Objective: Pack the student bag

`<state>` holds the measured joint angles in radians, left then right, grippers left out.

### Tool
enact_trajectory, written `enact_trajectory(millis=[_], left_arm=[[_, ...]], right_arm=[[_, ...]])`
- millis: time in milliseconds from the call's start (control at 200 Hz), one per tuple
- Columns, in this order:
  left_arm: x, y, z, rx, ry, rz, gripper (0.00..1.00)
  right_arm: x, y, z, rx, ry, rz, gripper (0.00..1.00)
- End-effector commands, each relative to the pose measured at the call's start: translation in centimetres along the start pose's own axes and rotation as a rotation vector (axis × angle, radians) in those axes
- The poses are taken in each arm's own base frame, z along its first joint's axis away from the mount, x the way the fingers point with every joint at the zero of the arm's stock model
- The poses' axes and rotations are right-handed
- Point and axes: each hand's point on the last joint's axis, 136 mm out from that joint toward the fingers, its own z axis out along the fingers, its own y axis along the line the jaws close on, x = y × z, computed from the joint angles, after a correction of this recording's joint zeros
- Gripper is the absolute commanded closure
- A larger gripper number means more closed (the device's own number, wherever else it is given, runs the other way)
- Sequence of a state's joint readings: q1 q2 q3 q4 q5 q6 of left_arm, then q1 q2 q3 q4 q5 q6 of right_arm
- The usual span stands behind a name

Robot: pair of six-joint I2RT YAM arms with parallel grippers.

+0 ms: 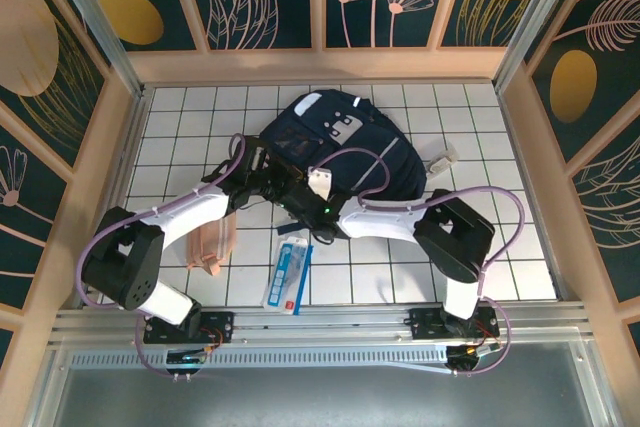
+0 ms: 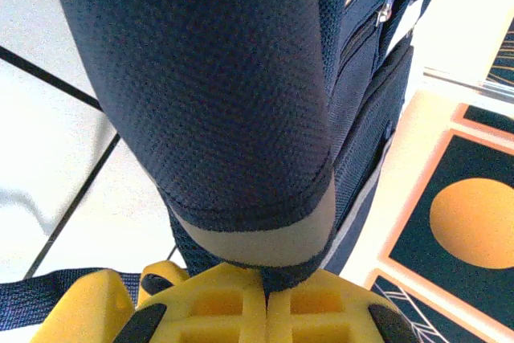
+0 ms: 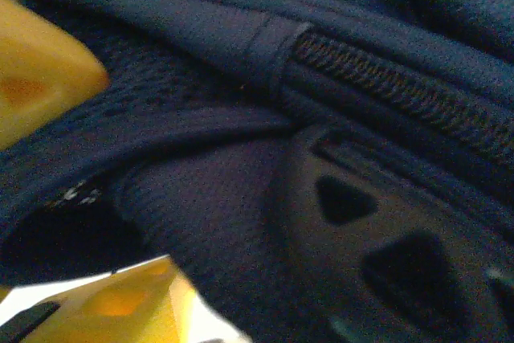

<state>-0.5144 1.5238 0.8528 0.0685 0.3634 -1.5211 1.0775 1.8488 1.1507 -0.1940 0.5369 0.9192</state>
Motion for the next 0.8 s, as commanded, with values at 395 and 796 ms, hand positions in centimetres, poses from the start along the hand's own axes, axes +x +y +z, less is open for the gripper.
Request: enact_trajectory(millis=[395, 796], left_arm=[[1.6, -0.8, -0.2, 0.039, 0.067, 0.002, 1.00], [0.2, 0.4, 0.3, -0.011, -0.005, -0.002, 1.00]], right_arm=[[-4.2, 2.1, -4.3, -0.150, -0.112, -0.080, 1.00], [-1.5, 0.2, -8.4, -0.515, 0.233, -0.175, 1.00]])
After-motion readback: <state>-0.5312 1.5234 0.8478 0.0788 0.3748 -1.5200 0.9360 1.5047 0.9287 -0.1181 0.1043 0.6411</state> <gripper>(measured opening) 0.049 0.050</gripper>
